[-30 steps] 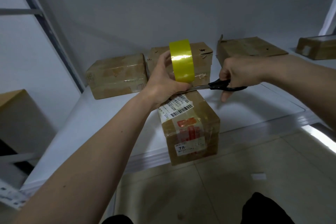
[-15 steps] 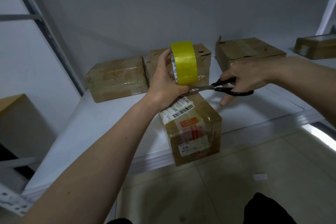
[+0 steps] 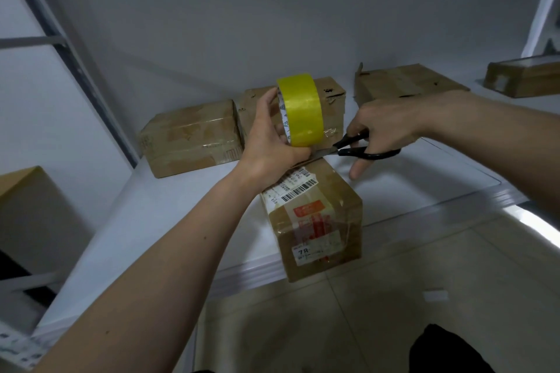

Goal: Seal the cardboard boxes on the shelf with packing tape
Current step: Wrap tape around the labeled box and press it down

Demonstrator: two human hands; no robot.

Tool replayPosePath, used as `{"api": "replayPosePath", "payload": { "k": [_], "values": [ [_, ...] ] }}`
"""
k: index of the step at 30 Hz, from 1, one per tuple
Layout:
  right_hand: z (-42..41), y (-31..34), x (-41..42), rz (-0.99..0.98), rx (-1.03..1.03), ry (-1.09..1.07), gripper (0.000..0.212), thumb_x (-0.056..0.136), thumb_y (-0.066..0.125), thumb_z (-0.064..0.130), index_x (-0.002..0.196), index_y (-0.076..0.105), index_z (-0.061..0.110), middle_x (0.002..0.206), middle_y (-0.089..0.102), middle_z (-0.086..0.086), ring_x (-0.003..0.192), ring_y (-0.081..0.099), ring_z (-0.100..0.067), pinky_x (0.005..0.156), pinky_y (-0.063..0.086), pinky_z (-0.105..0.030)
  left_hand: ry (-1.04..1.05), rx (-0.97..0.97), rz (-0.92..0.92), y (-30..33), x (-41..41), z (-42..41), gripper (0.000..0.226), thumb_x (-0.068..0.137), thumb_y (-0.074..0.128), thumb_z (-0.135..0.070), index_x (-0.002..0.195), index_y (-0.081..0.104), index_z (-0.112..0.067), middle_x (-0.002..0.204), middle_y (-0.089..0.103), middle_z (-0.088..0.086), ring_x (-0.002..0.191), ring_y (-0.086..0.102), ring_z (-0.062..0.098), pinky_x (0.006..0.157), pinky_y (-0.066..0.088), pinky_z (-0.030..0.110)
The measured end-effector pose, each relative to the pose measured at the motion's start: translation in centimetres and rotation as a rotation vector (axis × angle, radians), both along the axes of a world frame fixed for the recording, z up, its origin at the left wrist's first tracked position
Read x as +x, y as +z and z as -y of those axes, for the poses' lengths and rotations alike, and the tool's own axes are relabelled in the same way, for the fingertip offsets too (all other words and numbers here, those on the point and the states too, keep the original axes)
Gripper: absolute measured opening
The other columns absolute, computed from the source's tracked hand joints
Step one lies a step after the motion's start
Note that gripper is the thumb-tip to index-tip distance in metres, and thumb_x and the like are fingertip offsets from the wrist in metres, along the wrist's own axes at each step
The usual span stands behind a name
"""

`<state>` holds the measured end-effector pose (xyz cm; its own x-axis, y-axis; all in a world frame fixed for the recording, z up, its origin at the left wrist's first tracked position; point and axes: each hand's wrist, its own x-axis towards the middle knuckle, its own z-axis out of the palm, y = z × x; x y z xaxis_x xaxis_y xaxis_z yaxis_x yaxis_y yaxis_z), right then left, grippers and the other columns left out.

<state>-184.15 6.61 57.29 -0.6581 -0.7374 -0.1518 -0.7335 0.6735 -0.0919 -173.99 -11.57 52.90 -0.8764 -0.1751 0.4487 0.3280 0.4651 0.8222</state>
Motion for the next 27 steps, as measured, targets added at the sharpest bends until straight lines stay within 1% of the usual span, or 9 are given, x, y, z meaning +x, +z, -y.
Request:
{"api": "replayPosePath", "payload": {
  "k": [2, 7, 9, 12, 18, 20, 22, 24, 27],
  "values": [
    [0.2, -0.2, -0.4, -0.05, 0.028, 0.007, 0.059, 0.049, 0.072, 0.074, 0.079, 0.066, 0.023, 0.067, 0.057, 0.0, 0.063, 0.053, -0.015, 0.056, 0.041, -0.026, 0.003, -0.012, -0.005, -0.1, -0.1, 0.0, 0.098, 0.071, 0.075, 0.019, 0.149, 0.022, -0.008, 0.107, 0.054, -0.016, 0.081, 0.063, -0.014, 0.07, 0.052, 0.013],
    [0.1, -0.2, -0.4, -0.258, 0.073, 0.044, 0.059, 0.059, 0.075, 0.068, 0.069, 0.064, 0.01, 0.052, 0.046, 0.001, 0.048, 0.044, -0.014, 0.045, 0.034, -0.023, 0.009, -0.02, -0.03, -0.2, -0.2, 0.1, 0.102, 0.069, 0.081, 0.012, 0.149, 0.022, -0.011, 0.133, 0.048, -0.001, 0.093, 0.061, -0.012, 0.075, 0.053, 0.015],
    [0.2, -0.2, -0.2, -0.309, 0.115, 0.055, 0.062, 0.061, 0.069, 0.074, 0.067, 0.061, 0.012, 0.055, 0.049, 0.002, 0.051, 0.047, -0.013, 0.046, 0.036, -0.023, 0.011, -0.021, -0.037, -0.3, -0.3, 0.2, 0.102, 0.068, 0.082, 0.011, 0.149, 0.023, -0.012, 0.131, 0.049, -0.005, 0.097, 0.061, -0.011, 0.077, 0.053, 0.016],
    [0.8, -0.4, -0.4, -0.356, 0.137, 0.078, 0.075, 0.056, 0.057, 0.088, 0.073, 0.062, 0.015, 0.074, 0.057, -0.002, 0.07, 0.056, -0.018, 0.054, 0.045, -0.026, 0.013, -0.04, -0.045, -0.3, -0.3, 0.0, 0.103, 0.068, 0.082, 0.011, 0.149, 0.022, -0.012, 0.124, 0.048, -0.016, 0.101, 0.058, -0.013, 0.078, 0.053, 0.016],
    [1.3, 0.1, -0.1, -0.476, 0.125, 0.082, 0.064, 0.064, 0.066, 0.075, 0.07, 0.059, 0.011, 0.059, 0.048, 0.002, 0.054, 0.045, -0.016, 0.051, 0.036, -0.026, 0.013, -0.002, -0.094, -0.3, 0.0, -0.4, 0.102, 0.067, 0.077, 0.019, 0.148, 0.02, -0.006, 0.124, 0.048, -0.01, 0.1, 0.057, -0.015, 0.076, 0.051, 0.013],
    [1.4, 0.0, -0.1, -0.485, 0.099, 0.051, 0.062, 0.065, 0.067, 0.073, 0.067, 0.055, 0.013, 0.06, 0.046, 0.002, 0.056, 0.045, -0.017, 0.051, 0.036, -0.026, 0.038, 0.041, -0.144, -0.2, 0.1, -0.7, 0.102, 0.066, 0.076, 0.022, 0.147, 0.02, -0.004, 0.132, 0.047, 0.002, 0.106, 0.058, -0.008, 0.076, 0.051, 0.013],
    [1.2, -0.2, -0.3, -0.44, 0.079, -0.032, 0.061, 0.064, 0.07, 0.071, 0.065, 0.052, 0.013, 0.061, 0.047, 0.001, 0.055, 0.045, -0.014, 0.048, 0.032, -0.025, 0.083, 0.125, -0.225, -0.1, 0.1, -0.9, 0.103, 0.065, 0.074, 0.025, 0.147, 0.018, -0.004, 0.144, 0.038, 0.015, 0.122, 0.055, 0.013, 0.077, 0.052, 0.015],
    [0.5, -0.7, -0.9, -0.329, 0.025, -0.159, 0.061, 0.062, 0.074, 0.068, 0.064, 0.05, 0.012, 0.06, 0.047, 0.001, 0.054, 0.044, -0.015, 0.049, 0.031, -0.026, 0.136, 0.215, -0.311, -0.1, 0.1, -0.8, 0.105, 0.065, 0.072, 0.026, 0.148, 0.017, -0.007, 0.147, 0.033, 0.021, 0.127, 0.05, 0.032, 0.075, 0.053, 0.016],
    [-0.7, -2.2, -1.6, -0.118, -0.078, -0.353, 0.063, 0.059, 0.078, 0.065, 0.061, 0.05, 0.008, 0.056, 0.047, -0.002, 0.053, 0.045, -0.018, 0.053, 0.034, -0.027, 0.182, 0.28, -0.354, -0.3, 0.3, -0.3, 0.106, 0.065, 0.074, 0.021, 0.148, 0.017, -0.012, 0.145, 0.037, 0.018, 0.124, 0.054, 0.034, 0.077, 0.055, 0.022]
  ]
}}
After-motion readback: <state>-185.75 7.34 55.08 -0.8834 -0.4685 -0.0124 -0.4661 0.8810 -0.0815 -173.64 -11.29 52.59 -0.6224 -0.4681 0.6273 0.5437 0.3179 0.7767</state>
